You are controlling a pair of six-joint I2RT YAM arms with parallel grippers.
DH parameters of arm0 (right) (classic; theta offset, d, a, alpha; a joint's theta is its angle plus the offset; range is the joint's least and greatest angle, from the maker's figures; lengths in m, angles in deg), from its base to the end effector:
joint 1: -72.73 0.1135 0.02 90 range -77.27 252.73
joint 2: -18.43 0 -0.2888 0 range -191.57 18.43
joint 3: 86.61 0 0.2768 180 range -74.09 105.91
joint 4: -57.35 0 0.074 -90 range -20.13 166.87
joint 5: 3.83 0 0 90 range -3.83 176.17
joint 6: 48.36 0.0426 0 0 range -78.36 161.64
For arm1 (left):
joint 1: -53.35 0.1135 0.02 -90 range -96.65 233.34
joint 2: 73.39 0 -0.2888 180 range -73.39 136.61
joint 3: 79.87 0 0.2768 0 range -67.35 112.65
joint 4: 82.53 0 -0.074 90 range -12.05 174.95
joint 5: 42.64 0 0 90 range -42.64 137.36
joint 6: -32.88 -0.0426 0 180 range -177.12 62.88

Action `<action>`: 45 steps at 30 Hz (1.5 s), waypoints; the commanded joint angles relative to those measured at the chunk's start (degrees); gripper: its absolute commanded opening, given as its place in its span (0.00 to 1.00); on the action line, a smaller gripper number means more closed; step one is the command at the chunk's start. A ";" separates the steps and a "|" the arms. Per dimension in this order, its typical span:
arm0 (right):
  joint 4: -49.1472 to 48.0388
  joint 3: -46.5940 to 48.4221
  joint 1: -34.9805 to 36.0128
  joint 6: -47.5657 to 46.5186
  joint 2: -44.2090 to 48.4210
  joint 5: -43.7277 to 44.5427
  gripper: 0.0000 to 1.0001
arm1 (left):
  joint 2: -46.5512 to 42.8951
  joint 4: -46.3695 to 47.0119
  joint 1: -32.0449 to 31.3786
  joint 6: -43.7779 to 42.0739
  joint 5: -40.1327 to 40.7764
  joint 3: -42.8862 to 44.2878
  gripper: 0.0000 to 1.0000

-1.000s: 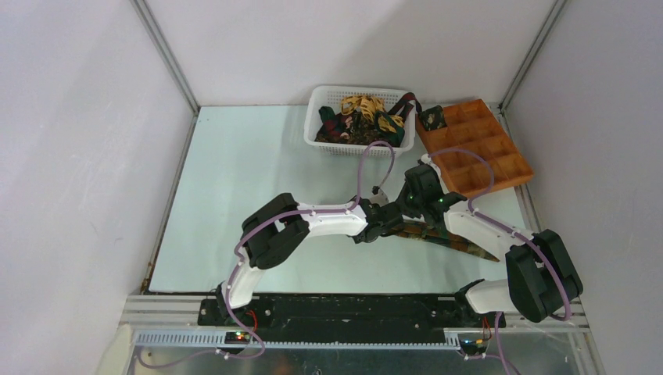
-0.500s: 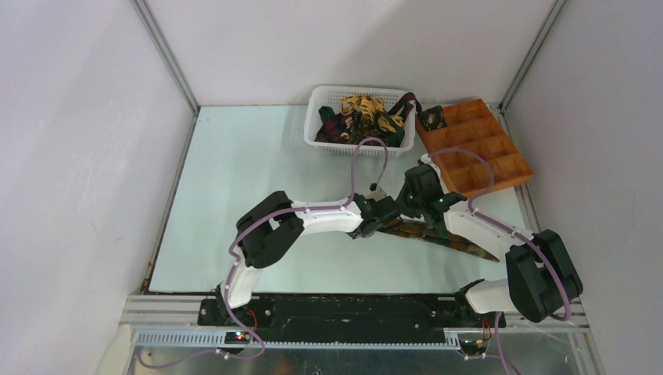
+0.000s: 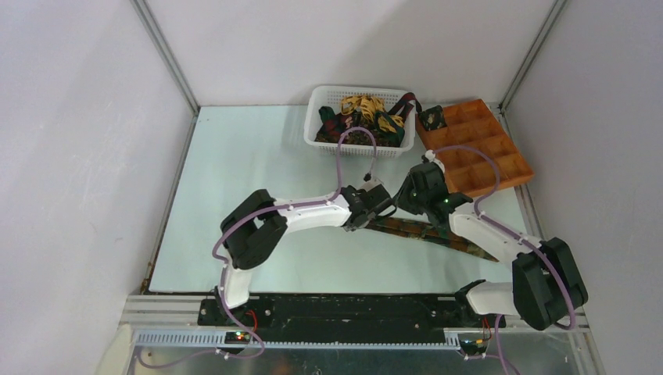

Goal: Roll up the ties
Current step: Roll the tie at the center of the board.

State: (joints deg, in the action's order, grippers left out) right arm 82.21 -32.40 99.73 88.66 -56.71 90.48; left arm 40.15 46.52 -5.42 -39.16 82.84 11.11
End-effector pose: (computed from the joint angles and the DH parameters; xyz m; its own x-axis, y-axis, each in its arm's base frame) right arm 0.2560 0.1268 0.2103 -0.7324 0.4456 -0.5148 0.1904 0.8600 0.4734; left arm 0.2398 -0.3479 0.1679 -0.6613 0.6063 -0.4416 0.4278 0.7885 0.4419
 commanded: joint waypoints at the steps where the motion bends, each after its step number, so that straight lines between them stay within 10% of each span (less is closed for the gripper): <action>1: -3.26 -0.03 -0.96 -1.77 3.06 -0.35 0.32 | -4.46 1.59 0.50 0.59 -0.86 1.83 0.50; 12: -7.39 0.06 -4.56 -10.22 5.59 -5.63 0.67 | -10.70 2.04 1.45 1.20 -0.76 0.70 0.51; 28: 9.88 33.57 5.54 -54.03 -23.65 -28.44 0.98 | -54.39 20.60 21.43 15.44 -5.50 -32.72 0.61; 45: 25.08 52.76 17.17 -82.80 -41.36 -29.40 0.99 | -64.10 18.29 28.42 16.35 -6.89 -39.33 0.63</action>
State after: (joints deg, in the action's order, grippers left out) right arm 105.36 17.39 115.49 11.11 -96.09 59.51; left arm -21.81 64.29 22.23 -24.01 75.37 -27.27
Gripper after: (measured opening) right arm 0.992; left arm 0.626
